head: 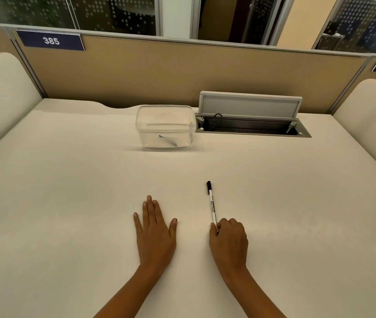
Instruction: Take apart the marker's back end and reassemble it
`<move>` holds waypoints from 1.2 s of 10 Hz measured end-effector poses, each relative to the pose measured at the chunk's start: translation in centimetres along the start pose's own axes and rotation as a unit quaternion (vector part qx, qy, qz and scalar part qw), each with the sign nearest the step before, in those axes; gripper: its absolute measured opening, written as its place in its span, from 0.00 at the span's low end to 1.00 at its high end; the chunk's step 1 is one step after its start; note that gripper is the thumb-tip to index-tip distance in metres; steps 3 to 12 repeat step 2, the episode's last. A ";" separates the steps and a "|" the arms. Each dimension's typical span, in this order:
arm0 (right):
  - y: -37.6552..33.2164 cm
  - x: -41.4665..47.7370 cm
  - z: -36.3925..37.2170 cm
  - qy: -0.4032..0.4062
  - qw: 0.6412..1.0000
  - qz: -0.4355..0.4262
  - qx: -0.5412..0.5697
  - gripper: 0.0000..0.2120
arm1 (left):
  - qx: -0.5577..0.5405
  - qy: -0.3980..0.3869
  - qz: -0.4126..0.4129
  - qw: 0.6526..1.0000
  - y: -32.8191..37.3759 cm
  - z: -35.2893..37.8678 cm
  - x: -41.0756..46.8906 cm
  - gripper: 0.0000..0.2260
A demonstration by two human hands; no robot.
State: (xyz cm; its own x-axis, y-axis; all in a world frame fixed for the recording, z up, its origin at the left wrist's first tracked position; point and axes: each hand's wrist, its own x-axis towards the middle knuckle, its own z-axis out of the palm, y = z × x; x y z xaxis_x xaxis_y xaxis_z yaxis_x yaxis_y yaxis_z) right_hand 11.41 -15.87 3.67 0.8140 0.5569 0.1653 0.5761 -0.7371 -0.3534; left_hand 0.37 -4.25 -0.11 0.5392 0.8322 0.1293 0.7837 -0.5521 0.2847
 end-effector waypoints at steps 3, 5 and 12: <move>0.5 -0.4 -0.1 0.013 1.000 0.015 0.022 0.11 | -0.047 0.021 0.022 0.998 -0.7 0.1 -0.4 0.34; 0.5 -0.4 -0.1 0.013 1.000 0.015 0.022 0.11 | -0.047 0.021 0.022 0.998 -0.7 0.1 -0.4 0.34; 0.5 -0.4 -0.1 0.013 1.000 0.015 0.022 0.11 | -0.047 0.021 0.022 0.998 -0.7 0.1 -0.4 0.34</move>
